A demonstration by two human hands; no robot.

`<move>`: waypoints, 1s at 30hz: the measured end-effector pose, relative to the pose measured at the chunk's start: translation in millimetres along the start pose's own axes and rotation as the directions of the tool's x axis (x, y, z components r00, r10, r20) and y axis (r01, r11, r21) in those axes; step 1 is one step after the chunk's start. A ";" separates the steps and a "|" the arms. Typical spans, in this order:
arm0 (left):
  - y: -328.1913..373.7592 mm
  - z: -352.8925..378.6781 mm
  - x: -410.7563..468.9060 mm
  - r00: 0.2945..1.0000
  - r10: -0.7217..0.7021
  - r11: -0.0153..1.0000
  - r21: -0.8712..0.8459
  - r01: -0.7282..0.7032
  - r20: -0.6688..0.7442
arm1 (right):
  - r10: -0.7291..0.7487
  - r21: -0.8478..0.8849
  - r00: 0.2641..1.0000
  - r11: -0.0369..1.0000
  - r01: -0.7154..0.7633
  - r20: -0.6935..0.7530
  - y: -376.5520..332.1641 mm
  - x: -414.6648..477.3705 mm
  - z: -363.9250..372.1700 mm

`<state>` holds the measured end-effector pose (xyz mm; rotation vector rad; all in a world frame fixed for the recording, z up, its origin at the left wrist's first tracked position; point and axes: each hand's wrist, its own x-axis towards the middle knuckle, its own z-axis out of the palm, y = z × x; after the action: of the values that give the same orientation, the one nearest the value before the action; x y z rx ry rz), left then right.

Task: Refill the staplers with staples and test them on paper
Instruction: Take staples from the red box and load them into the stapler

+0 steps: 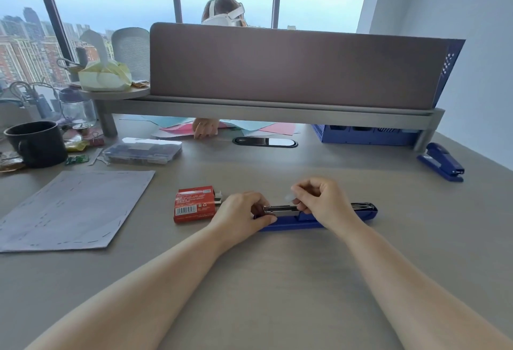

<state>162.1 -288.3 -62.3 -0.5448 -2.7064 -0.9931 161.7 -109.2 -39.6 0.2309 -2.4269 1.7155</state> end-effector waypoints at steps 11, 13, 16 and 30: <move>-5.5 -0.8 0.2 0.999 0.035 0.999 -0.039 -0.034 0.031 | -0.096 -0.128 0.992 0.986 0.106 0.078 7.0 2.3 -3.3; -5.9 -0.5 0.3 0.999 0.031 0.998 -0.051 -0.029 0.034 | -0.095 -0.166 0.992 0.980 0.108 0.081 7.6 2.3 -3.7; -7.5 0.2 1.2 0.998 0.018 0.997 -0.078 -0.014 0.052 | -0.118 -0.218 0.990 0.967 0.133 0.079 8.5 1.3 -4.2; -10.4 1.3 3.6 0.995 -0.003 0.997 -0.076 0.011 0.100 | -0.231 -0.447 0.946 0.838 0.312 0.228 10.2 -1.4 -5.4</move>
<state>154.5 -293.8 -68.2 -0.6155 -2.7683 -1.1031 161.0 -100.7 -47.5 0.6370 -2.6805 0.9703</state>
